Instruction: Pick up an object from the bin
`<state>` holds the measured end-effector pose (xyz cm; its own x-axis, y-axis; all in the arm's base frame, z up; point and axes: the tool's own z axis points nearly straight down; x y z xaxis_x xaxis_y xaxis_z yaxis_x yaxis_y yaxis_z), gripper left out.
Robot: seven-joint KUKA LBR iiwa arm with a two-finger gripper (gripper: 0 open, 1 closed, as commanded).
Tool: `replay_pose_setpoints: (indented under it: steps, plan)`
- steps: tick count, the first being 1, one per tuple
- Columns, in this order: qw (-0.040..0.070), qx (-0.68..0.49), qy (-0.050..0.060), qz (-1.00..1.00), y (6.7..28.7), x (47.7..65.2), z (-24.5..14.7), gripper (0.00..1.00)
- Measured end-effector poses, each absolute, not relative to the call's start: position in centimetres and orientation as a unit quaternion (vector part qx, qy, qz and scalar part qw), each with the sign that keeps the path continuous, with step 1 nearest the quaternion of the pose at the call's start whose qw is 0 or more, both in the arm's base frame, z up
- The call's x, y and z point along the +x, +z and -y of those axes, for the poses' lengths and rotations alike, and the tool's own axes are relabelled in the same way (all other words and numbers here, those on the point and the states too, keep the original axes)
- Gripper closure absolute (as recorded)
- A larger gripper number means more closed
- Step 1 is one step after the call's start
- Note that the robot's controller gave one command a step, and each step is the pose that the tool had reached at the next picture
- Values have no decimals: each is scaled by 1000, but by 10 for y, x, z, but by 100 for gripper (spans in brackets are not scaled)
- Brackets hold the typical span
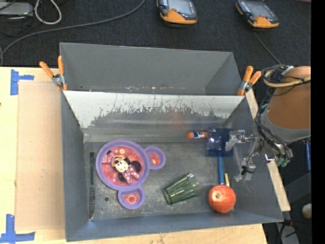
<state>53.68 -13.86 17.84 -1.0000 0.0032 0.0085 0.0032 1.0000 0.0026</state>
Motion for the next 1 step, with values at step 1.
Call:
replay_pose_setpoints:
  steps: [1]
  plan:
    - [1,1,0,1000,183,539,138,0]
